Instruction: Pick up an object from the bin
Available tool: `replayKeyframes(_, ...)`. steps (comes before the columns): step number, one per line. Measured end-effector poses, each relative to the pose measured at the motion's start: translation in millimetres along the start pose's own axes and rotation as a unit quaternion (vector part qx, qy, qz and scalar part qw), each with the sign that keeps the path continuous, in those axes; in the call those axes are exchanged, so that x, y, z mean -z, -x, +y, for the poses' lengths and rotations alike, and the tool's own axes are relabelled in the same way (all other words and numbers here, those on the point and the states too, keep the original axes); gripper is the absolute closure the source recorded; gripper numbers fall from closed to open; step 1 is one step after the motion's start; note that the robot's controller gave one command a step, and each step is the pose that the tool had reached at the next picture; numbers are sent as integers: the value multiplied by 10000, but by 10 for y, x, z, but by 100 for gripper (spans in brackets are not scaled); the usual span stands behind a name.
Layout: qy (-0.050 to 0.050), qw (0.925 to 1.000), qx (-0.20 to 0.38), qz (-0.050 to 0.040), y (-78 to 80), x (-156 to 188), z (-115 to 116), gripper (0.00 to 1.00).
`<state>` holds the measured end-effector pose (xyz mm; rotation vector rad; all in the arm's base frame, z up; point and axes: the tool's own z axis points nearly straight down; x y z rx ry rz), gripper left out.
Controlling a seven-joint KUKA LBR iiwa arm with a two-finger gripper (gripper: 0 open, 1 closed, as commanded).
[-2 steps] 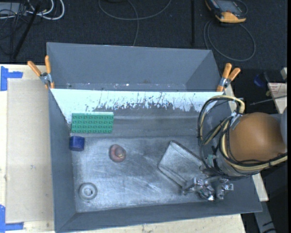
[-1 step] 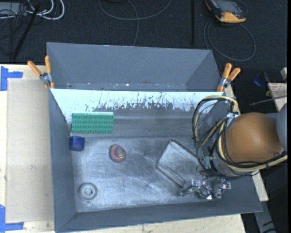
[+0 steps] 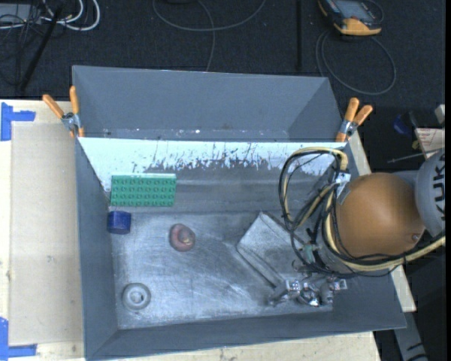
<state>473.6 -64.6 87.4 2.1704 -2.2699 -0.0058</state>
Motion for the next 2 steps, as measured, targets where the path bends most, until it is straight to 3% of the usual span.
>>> replayKeyframes(1, -5, 9979, 653, -1, 97, 32, -246, 0)
replayKeyframes(2, 4, 9966, 827, 3, 33, -175, -211, 0)
